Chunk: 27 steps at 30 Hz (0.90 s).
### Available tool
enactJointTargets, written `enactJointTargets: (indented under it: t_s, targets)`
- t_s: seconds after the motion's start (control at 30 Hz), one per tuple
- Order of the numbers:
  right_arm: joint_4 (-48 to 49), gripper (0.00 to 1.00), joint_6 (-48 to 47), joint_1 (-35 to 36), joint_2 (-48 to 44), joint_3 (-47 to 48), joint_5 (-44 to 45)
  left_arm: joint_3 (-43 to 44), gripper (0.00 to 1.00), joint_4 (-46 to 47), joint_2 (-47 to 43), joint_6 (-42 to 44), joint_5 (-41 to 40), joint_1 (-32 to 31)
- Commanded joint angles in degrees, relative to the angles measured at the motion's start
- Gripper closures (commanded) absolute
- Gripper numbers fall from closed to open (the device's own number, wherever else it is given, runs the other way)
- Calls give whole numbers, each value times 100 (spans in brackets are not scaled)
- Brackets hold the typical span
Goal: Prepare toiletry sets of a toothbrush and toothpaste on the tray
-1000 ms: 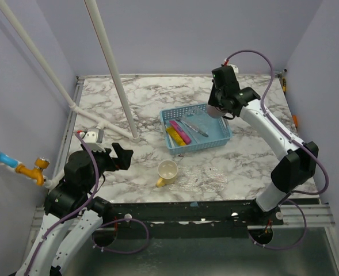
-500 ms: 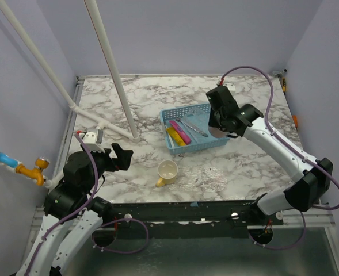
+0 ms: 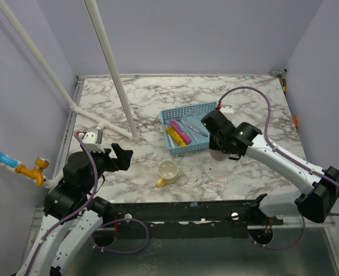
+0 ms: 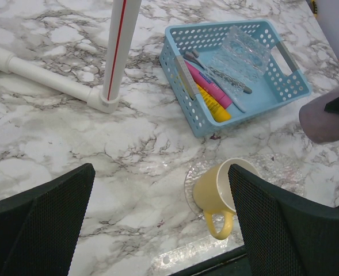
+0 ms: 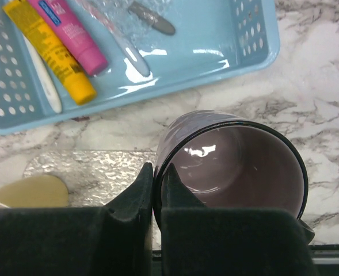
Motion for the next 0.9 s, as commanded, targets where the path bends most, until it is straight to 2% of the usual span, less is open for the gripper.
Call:
enactJointTargets:
  t_s: [0.0, 0.47, 0.87]
  targets:
    - [-168, 100, 571, 301, -280, -325, 402, -22, 1, -40, -43, 9, 58, 38]
    - [-122, 99, 1862, 1255, -361, -1254, 609, -14, 1, -48, -27, 0, 32, 38]
    - [-203, 99, 2614, 1704, -123, -1543, 864, -22, 1, -48, -34, 0, 32, 38]
